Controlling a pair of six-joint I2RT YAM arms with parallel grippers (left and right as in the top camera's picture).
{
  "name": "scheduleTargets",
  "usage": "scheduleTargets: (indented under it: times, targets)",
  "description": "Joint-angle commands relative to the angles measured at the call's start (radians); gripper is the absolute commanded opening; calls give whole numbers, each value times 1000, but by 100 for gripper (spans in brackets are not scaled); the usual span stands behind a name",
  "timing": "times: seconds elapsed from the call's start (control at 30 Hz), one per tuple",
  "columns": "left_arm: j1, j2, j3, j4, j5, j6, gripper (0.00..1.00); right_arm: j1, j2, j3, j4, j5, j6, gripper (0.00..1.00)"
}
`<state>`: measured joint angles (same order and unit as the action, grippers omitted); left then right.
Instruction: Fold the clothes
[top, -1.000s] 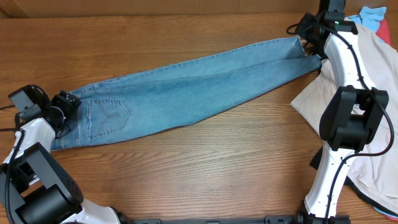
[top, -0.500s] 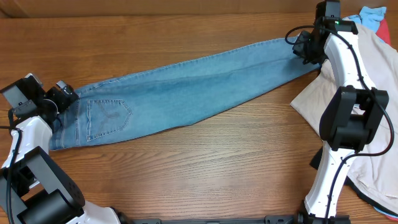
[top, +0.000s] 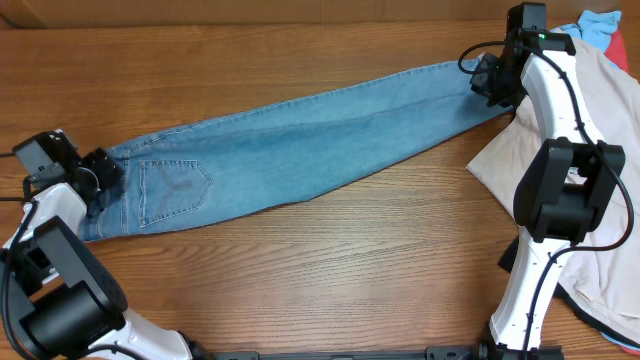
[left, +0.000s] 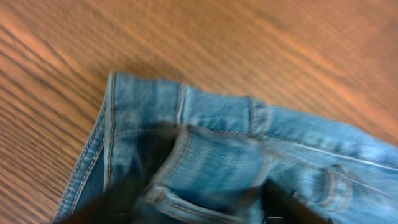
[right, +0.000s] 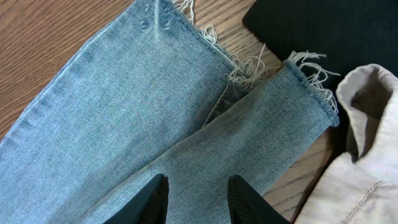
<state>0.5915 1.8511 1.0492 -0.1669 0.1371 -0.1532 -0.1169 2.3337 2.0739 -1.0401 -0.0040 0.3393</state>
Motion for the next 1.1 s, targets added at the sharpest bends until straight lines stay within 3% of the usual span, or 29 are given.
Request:
scheduleTargets:
  times: [0.0, 0.1, 0.33, 0.87, 0.93, 1.03, 1.07]
  targets:
    - [3, 24, 16, 1, -6, 8, 26, 0, 14, 22, 4, -10, -6, 35]
    - [10, 3, 25, -31, -8, 7, 4, 0, 14, 22, 17, -10, -6, 35]
    - [63, -83, 53, -120, 3, -65, 4, 0, 19, 22, 71, -14, -6, 36]
    - [55, -101, 52, -173, 21, -80, 8, 0, 154, 21, 190, -71, 32, 39]
    - [55, -101, 52, -174, 21, -80, 9, 0, 157, 21, 201, -89, 32, 33]
    - [55, -101, 52, -180, 21, -80, 10, 0, 155, 23, 197, -92, 32, 4]
    - [55, -101, 52, -180, 21, -80, 10, 0, 149, 23, 189, -92, 32, 4]
